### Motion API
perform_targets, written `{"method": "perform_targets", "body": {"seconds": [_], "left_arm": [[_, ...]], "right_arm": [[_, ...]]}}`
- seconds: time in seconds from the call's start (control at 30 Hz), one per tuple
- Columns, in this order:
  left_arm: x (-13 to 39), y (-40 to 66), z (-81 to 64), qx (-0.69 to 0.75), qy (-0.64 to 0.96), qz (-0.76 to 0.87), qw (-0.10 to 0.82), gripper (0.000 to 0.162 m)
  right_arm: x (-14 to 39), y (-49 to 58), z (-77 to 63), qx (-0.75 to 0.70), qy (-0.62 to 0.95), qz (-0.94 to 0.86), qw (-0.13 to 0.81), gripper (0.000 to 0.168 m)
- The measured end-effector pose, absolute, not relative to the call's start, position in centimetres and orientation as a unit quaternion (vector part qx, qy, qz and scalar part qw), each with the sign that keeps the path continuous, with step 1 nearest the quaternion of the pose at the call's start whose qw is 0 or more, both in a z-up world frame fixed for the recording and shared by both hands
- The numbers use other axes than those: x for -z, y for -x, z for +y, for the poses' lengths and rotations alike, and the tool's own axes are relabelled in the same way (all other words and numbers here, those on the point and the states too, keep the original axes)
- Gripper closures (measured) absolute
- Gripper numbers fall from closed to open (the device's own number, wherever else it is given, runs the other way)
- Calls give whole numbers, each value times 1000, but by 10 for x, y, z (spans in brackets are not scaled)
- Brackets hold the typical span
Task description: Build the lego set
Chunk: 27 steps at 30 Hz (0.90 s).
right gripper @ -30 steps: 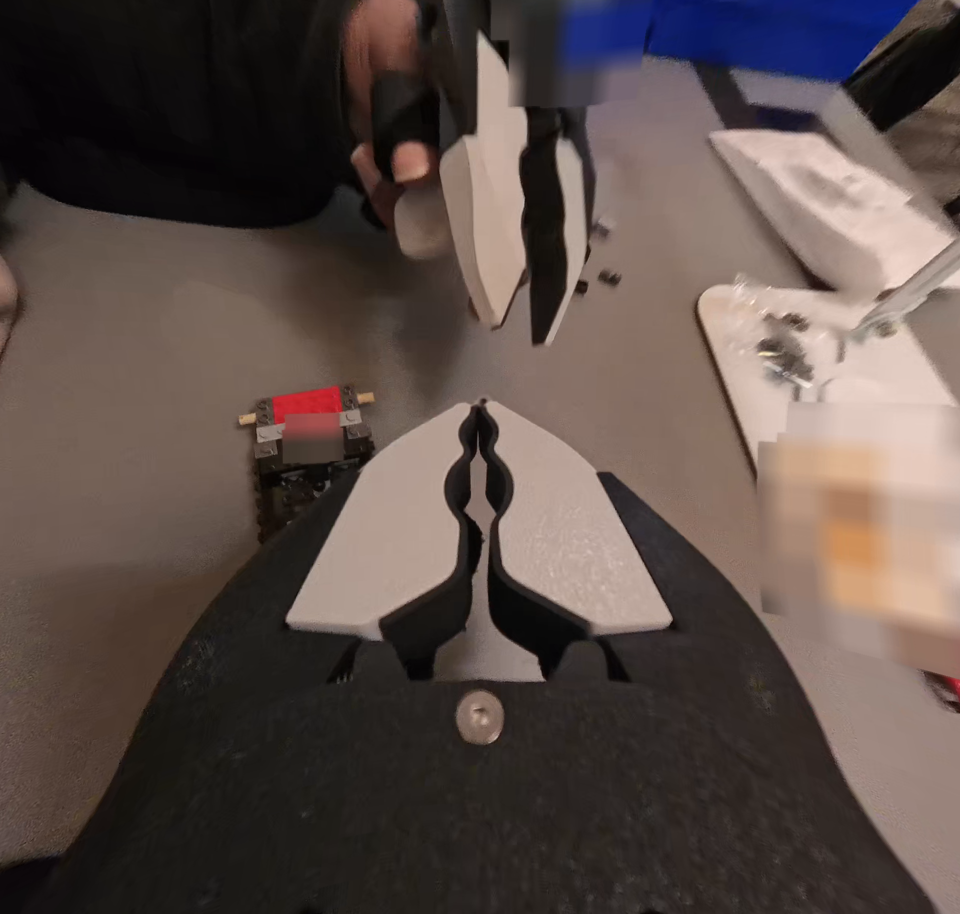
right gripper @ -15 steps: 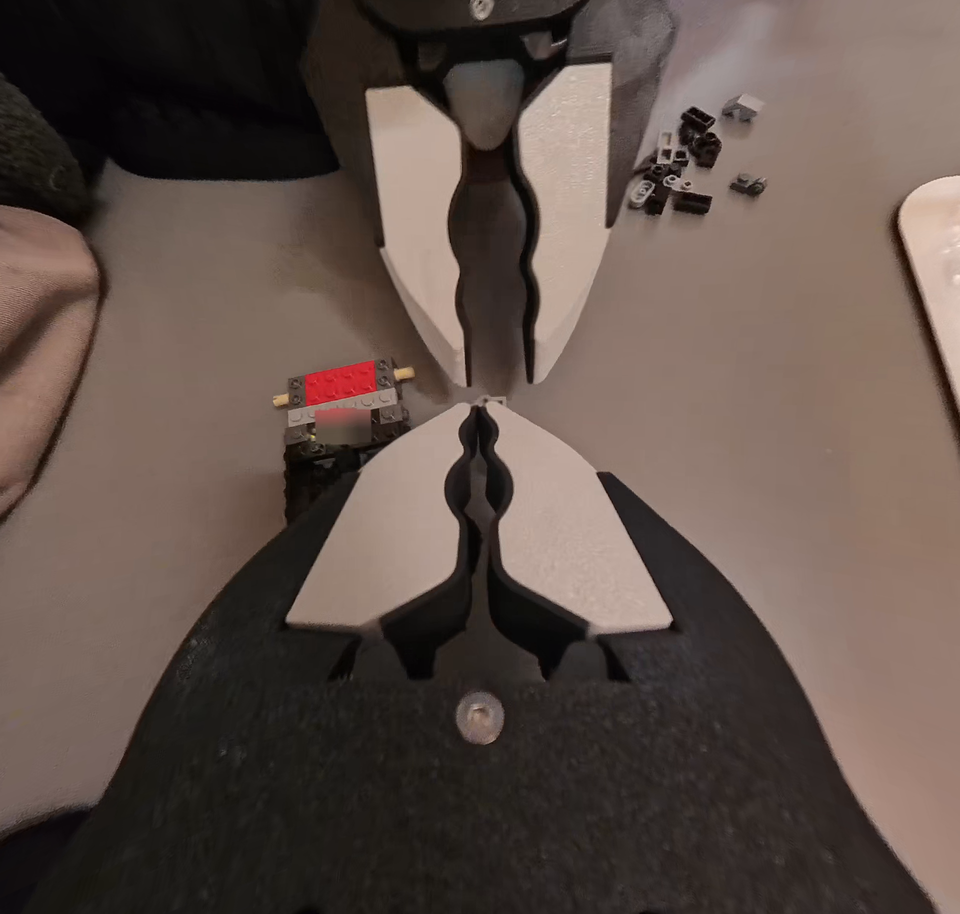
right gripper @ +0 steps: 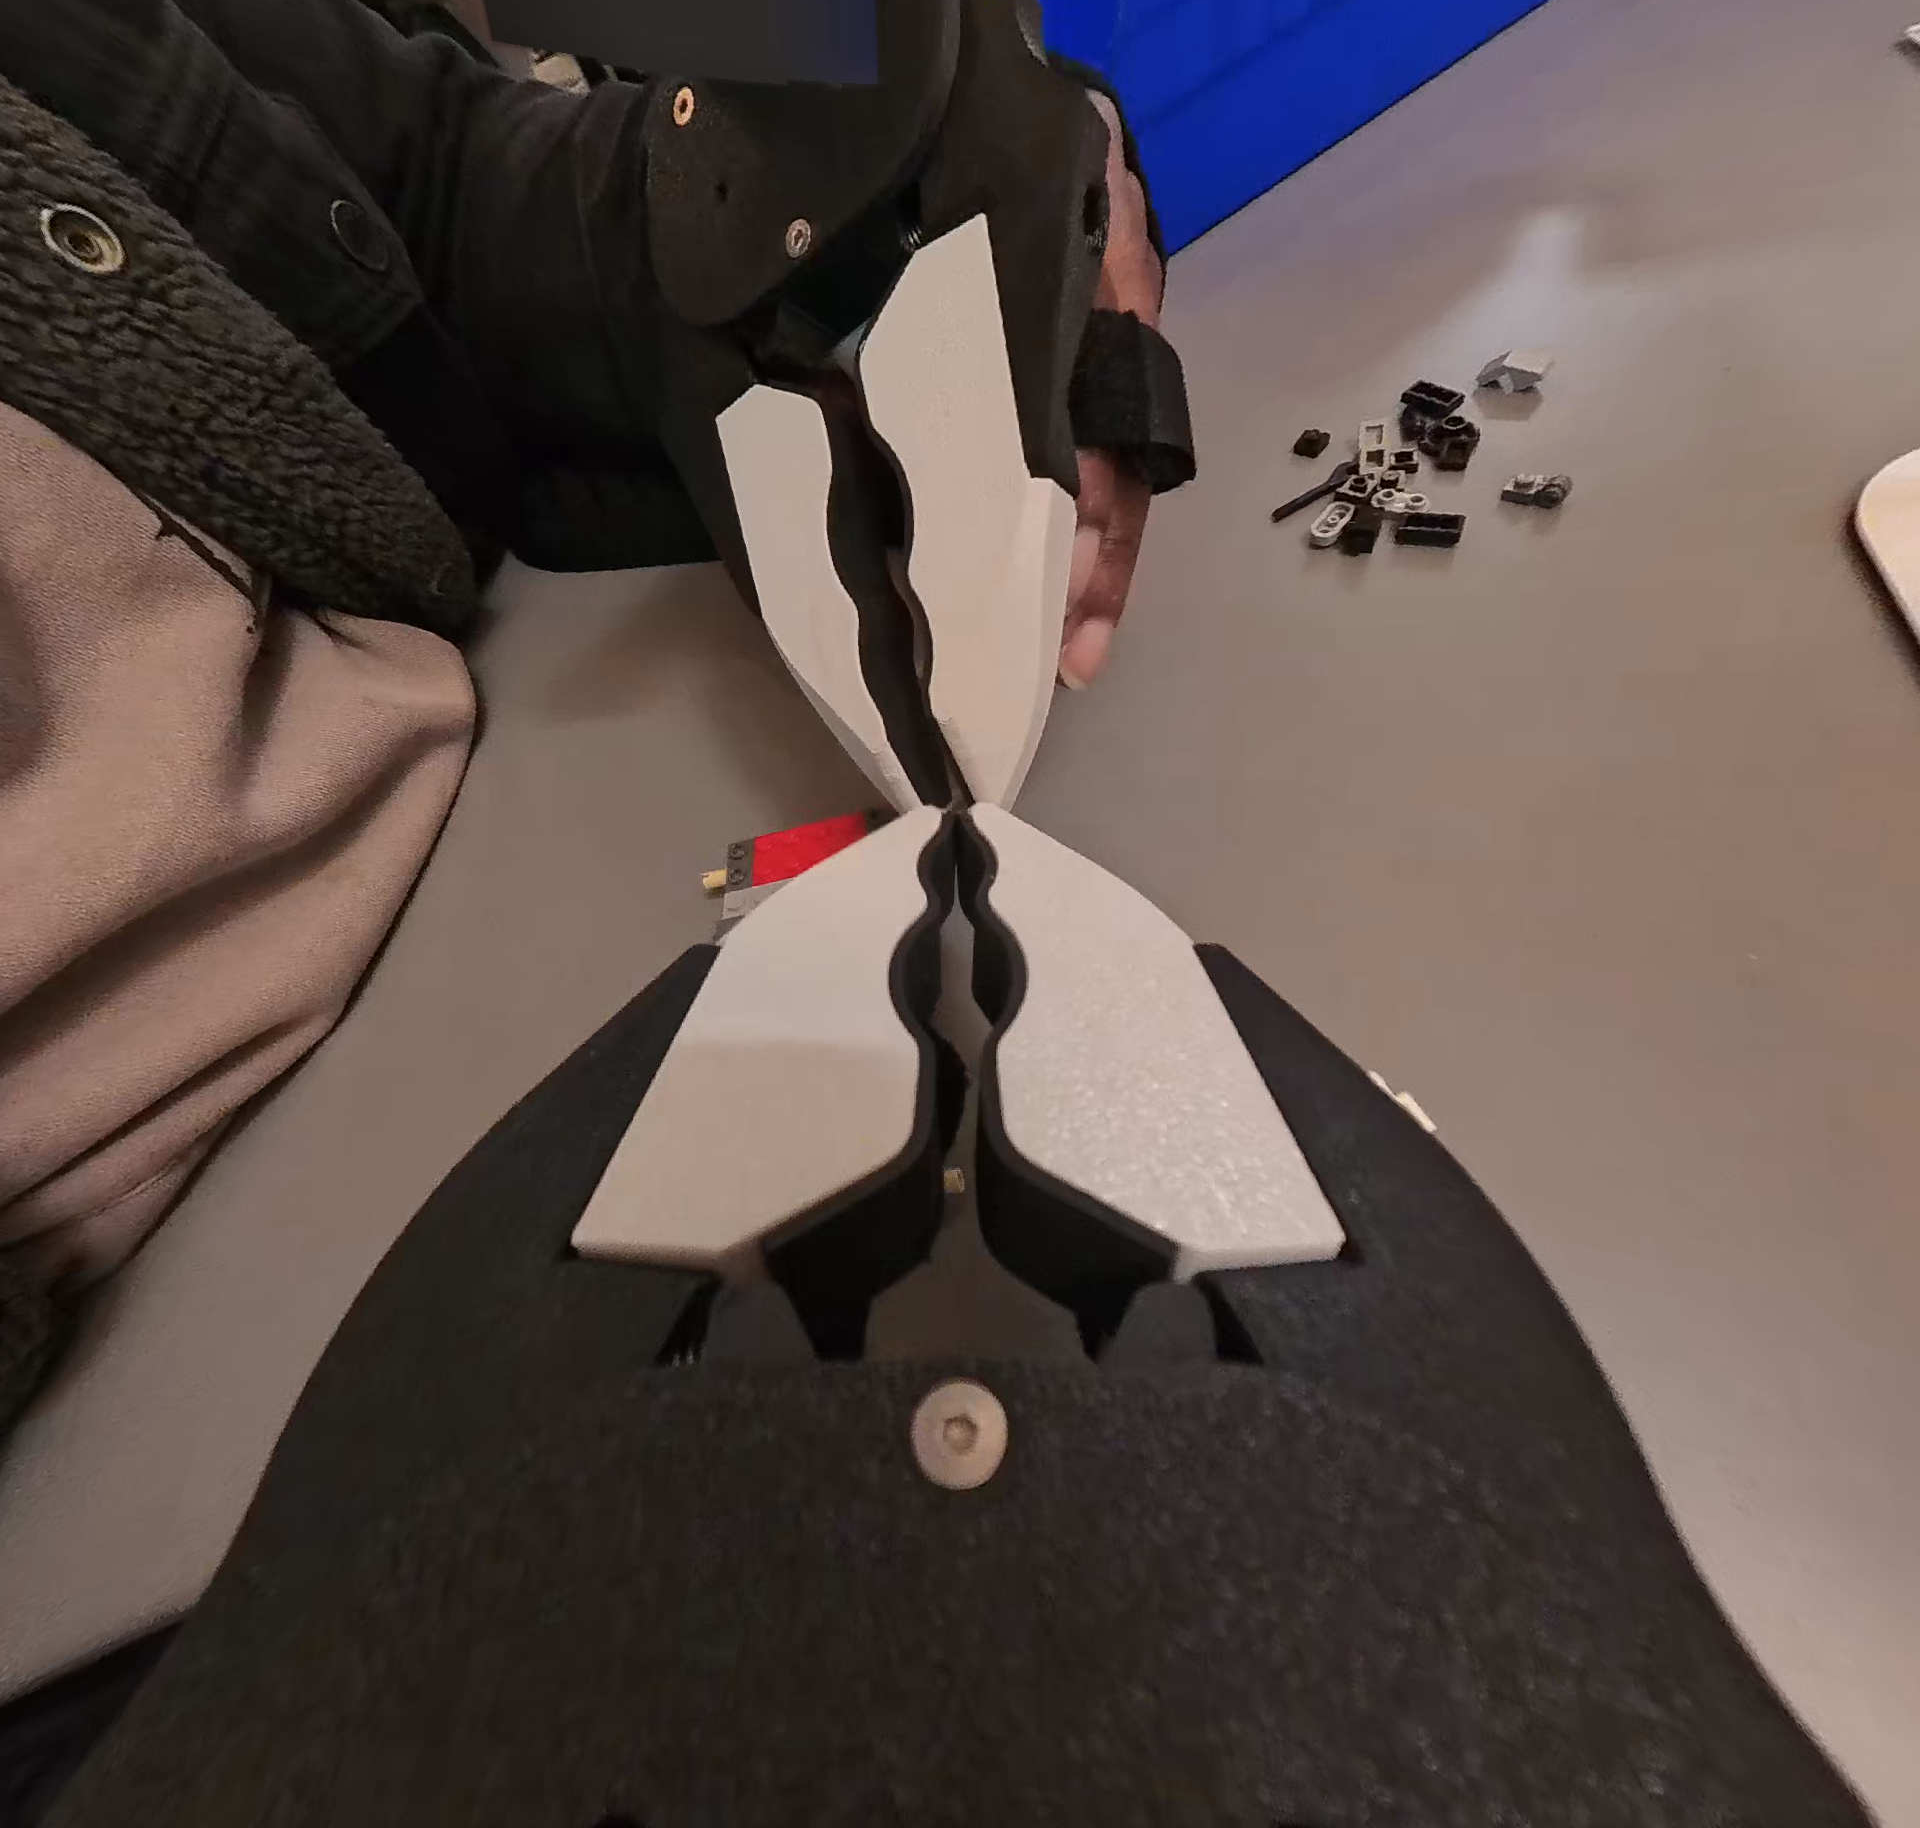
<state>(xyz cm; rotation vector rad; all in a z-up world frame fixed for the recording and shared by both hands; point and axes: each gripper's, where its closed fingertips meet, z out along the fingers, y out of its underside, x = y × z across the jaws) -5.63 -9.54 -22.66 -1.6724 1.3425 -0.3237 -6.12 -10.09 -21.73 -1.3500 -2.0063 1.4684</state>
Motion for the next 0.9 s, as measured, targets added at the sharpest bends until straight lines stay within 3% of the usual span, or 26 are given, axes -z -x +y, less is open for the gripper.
{"method": "perform_targets", "body": {"seconds": [0.4,0.9], "left_arm": [[254,73,-85,191,793,446,369,154],[261,71,-88,184,793,457,358,149]], "right_arm": [[242,65,-86,-391,473,-755,230,156],[259,65,-86,-350,476,-776,220,163]]}}
